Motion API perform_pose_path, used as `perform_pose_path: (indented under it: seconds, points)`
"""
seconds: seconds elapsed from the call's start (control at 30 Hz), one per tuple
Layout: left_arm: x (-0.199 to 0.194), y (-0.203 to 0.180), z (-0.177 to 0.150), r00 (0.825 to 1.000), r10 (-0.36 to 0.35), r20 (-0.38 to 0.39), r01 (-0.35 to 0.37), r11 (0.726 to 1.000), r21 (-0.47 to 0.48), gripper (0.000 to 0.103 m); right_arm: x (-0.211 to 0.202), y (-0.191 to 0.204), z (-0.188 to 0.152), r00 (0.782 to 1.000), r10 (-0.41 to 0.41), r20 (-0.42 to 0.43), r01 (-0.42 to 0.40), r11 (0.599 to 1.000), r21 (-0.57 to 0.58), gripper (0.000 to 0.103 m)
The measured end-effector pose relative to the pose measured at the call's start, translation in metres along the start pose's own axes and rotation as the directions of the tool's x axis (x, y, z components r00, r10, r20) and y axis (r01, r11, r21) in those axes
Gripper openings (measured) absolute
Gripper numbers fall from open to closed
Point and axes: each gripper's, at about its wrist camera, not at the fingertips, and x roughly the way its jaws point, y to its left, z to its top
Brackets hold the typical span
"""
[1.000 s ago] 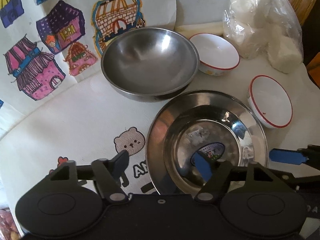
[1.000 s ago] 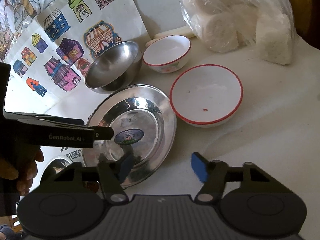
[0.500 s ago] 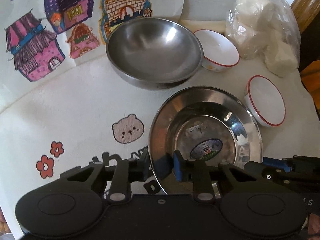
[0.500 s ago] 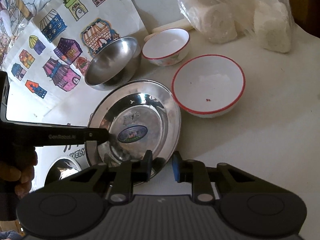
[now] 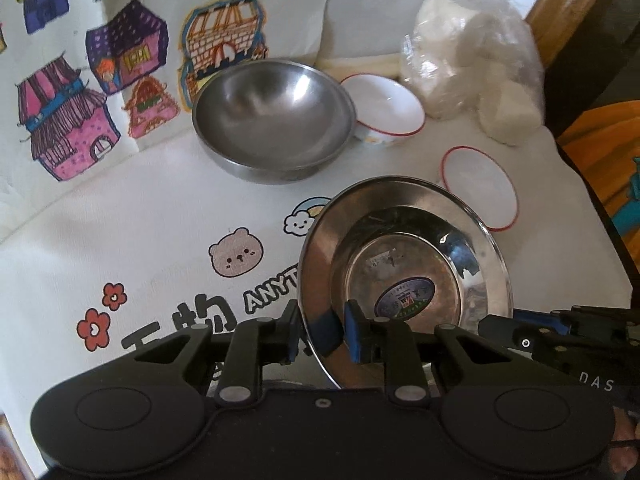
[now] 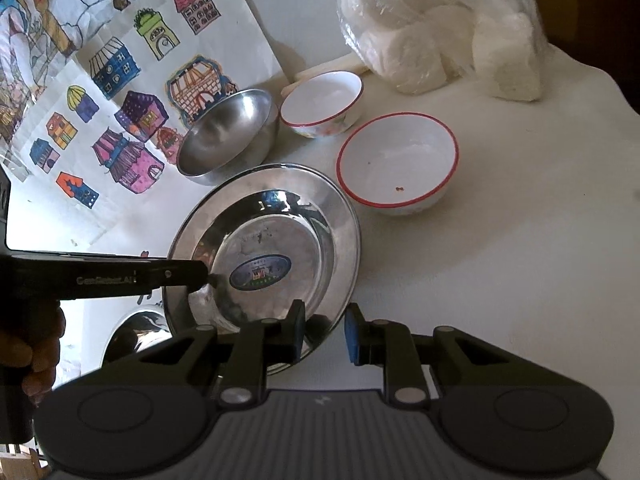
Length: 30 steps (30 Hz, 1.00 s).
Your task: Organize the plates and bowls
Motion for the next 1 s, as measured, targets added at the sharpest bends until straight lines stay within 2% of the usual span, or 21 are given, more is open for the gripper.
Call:
perform_pose_path:
  seconds: [0.43, 1.0]
  points:
    - [-0.043, 0.018, -0.027, 0.999, -0.008, 0.053, 0.010, 0.999, -0.033, 0.025, -0.022, 0.034, -0.017, 1.000, 0.014, 0.026, -0.012, 0.997, -0.075, 0.024]
    - [-0.087, 0.075, -0.085, 0.998, 0.041, 0.048, -0.033, 0.985, -0.170, 0.025, -0.010, 0.104, -0.043, 0.996, 0.071, -0.062, -0.084, 0.969, -0.233, 0.024]
